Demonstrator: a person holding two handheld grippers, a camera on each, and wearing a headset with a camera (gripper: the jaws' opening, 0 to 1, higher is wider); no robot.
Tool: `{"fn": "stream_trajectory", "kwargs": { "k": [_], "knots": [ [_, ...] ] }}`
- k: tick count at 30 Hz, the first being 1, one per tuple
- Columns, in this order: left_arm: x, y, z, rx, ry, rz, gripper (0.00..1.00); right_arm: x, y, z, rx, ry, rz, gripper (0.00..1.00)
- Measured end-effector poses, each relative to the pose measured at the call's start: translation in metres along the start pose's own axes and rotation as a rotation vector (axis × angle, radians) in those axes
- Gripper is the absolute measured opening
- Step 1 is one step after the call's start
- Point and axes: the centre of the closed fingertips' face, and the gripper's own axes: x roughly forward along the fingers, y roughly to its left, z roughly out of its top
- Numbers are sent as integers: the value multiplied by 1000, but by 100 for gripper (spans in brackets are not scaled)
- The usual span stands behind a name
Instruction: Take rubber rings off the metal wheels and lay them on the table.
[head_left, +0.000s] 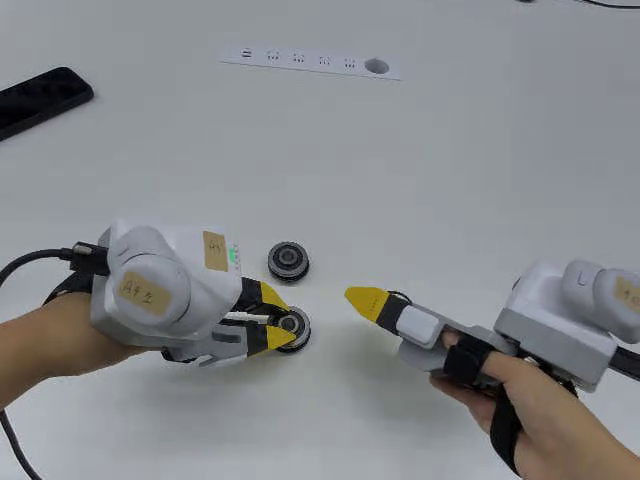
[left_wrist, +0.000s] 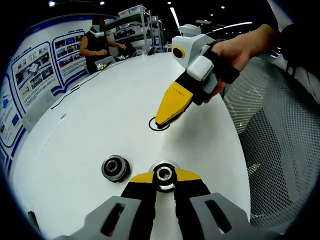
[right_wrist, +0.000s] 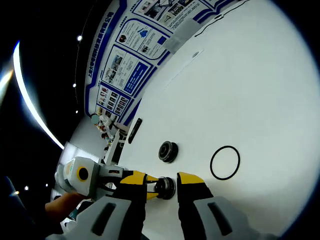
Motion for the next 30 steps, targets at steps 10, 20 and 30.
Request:
{"fn": "stream_trajectory", "kwargs": {
  "k": [10, 20, 30],
  "knots": [
    [0, 1, -2, 6, 4, -6, 13, 21, 8, -25, 8, 81, 12, 48],
    [0, 0, -3, 7, 7, -13, 13, 27, 10, -35, 36, 114, 22, 48],
    [0, -1, -3, 7, 4, -14, 13, 27, 12, -41, 39, 135, 32, 47]
  ]
}}
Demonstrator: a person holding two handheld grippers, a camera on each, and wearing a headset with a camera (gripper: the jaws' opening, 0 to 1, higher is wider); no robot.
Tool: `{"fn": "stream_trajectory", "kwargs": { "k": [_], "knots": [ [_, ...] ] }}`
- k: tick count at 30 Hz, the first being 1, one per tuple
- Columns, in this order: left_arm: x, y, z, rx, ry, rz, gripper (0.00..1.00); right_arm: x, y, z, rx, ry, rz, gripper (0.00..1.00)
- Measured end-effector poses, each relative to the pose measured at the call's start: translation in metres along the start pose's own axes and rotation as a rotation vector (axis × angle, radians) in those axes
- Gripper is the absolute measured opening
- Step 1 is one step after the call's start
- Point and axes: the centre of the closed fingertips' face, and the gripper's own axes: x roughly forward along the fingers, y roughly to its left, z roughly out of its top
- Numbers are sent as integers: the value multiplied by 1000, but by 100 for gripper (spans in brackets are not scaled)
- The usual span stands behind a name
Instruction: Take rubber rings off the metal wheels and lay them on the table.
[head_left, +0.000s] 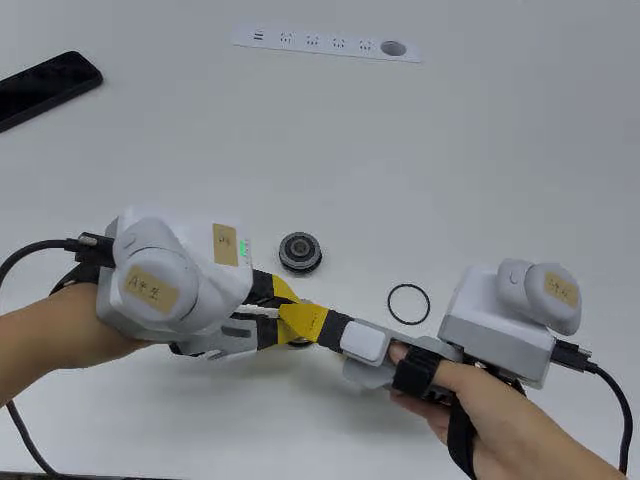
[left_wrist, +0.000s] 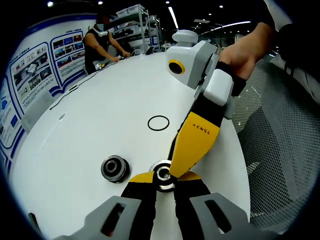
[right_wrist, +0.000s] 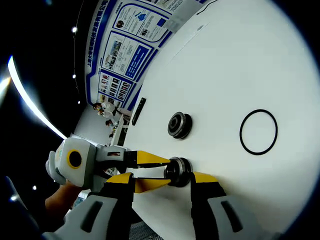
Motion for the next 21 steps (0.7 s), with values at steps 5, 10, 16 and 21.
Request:
{"fn": "stream_trajectory", "kwargs": {
  "k": [5, 10, 16, 21],
  "knots": [
    [0, 0, 0, -2, -1, 5, 13, -3, 1, -5, 12, 8, 19, 45],
    [0, 0, 0, -3, 0, 6, 13, -2, 4, -5, 16, -6, 37, 43],
    [0, 0, 0, -6, 1, 8, 13, -4, 4, -1, 34, -30, 44, 42],
    [-1, 0, 1, -6, 0, 8, 13, -5, 3, -2, 31, -28, 40, 39]
  ]
}}
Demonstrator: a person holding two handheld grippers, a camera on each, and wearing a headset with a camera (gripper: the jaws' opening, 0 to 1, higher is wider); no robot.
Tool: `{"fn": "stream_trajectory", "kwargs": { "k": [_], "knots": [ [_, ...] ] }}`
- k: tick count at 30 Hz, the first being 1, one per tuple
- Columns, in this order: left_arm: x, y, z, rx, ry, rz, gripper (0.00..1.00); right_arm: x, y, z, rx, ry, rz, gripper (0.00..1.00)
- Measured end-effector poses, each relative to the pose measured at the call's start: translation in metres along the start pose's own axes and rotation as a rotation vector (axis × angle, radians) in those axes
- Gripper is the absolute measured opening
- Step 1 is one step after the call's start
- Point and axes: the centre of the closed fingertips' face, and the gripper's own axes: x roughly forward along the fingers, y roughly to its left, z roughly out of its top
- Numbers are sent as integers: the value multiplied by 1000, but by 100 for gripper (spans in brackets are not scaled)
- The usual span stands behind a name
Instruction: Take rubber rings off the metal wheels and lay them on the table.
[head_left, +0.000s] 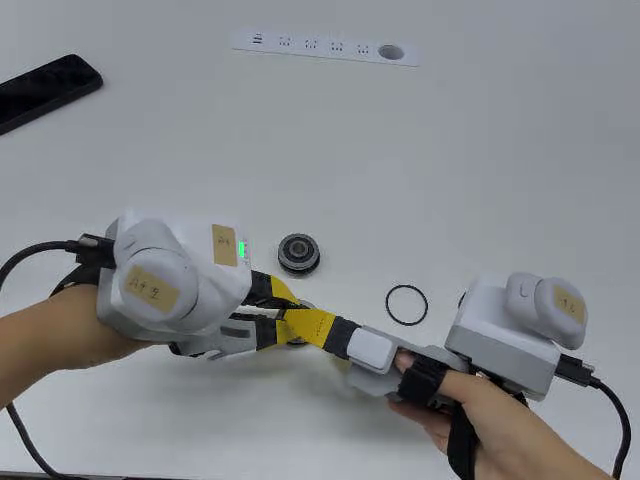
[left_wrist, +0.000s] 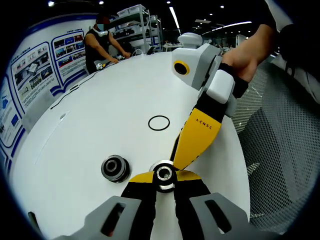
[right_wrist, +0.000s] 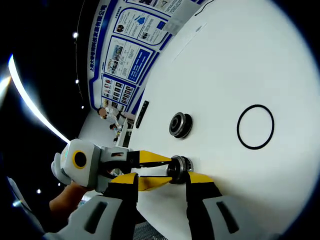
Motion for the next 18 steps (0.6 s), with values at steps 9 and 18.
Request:
{"fn": "stream_trajectory", "kwargs": {
  "k": [9, 18],
  "knots": [
    [0, 1, -1, 1, 1, -3, 13, -2, -7, 0, -45, -6, -16, 30],
    [0, 0, 0, 3, 4, -6, 13, -3, -16, 4, -24, -17, -42, 17]
  ]
}}
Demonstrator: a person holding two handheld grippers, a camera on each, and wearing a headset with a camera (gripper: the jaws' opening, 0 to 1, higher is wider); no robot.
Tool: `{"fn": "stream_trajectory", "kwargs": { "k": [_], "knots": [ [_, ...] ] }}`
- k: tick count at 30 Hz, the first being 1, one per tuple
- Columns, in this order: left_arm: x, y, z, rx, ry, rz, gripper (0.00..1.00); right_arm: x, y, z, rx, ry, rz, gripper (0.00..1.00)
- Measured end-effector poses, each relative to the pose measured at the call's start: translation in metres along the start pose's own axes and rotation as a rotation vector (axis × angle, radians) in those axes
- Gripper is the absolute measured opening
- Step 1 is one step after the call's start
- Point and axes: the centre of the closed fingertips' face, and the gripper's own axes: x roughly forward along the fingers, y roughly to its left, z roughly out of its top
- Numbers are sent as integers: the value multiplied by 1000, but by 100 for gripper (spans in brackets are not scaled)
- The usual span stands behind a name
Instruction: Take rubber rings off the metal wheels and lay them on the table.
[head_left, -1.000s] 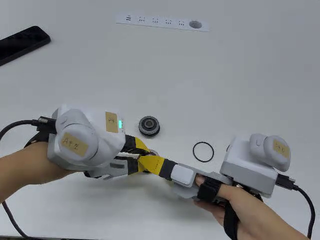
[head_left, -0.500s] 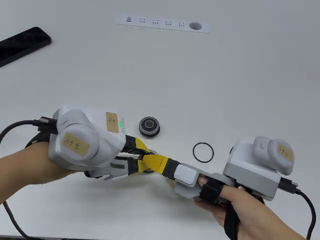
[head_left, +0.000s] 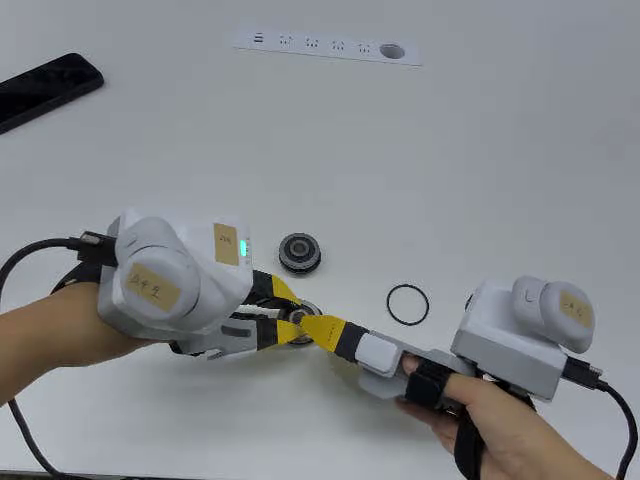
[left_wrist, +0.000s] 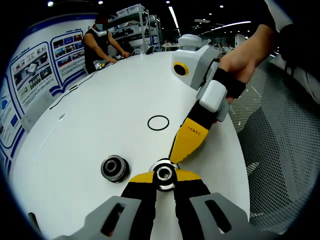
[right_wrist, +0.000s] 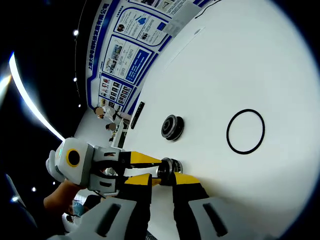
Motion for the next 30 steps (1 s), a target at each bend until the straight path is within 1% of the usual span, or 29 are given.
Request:
{"fn": "stream_trajectory", "kwargs": {
  "k": [2, 6, 7, 10, 12, 13, 14, 20, 24, 30],
  "knots": [
    [0, 0, 0, -1, 0, 0, 13, 1, -5, 1, 14, 2, -14, 13],
    [0, 0, 0, 2, 1, -2, 13, 1, -12, 1, 15, 7, -34, 3],
    [0, 0, 0, 2, 1, -2, 13, 2, -12, 1, 35, 8, -29, 3],
    [0, 0, 0, 2, 2, -3, 13, 0, -11, 2, 34, 7, -29, 2],
    [0, 0, 0, 0, 3, -2, 13, 0, -11, 2, 40, 12, -38, 2],
    [0, 0, 0, -1, 3, -2, 13, 0, -11, 2, 33, 14, -42, 2],
    [0, 0, 0, -2, 4, -1, 13, 0, -10, 2, 9, 19, -49, 2],
    [0, -1, 0, 3, 7, 0, 13, 0, -4, 2, -7, 28, -61, 1],
    [0, -1, 1, 6, 13, 0, 13, 3, -1, 1, -41, 42, -65, 1],
    [0, -1, 0, 4, 14, 0, 13, 5, -1, 0, -66, 49, -75, 1]
  ]
}}
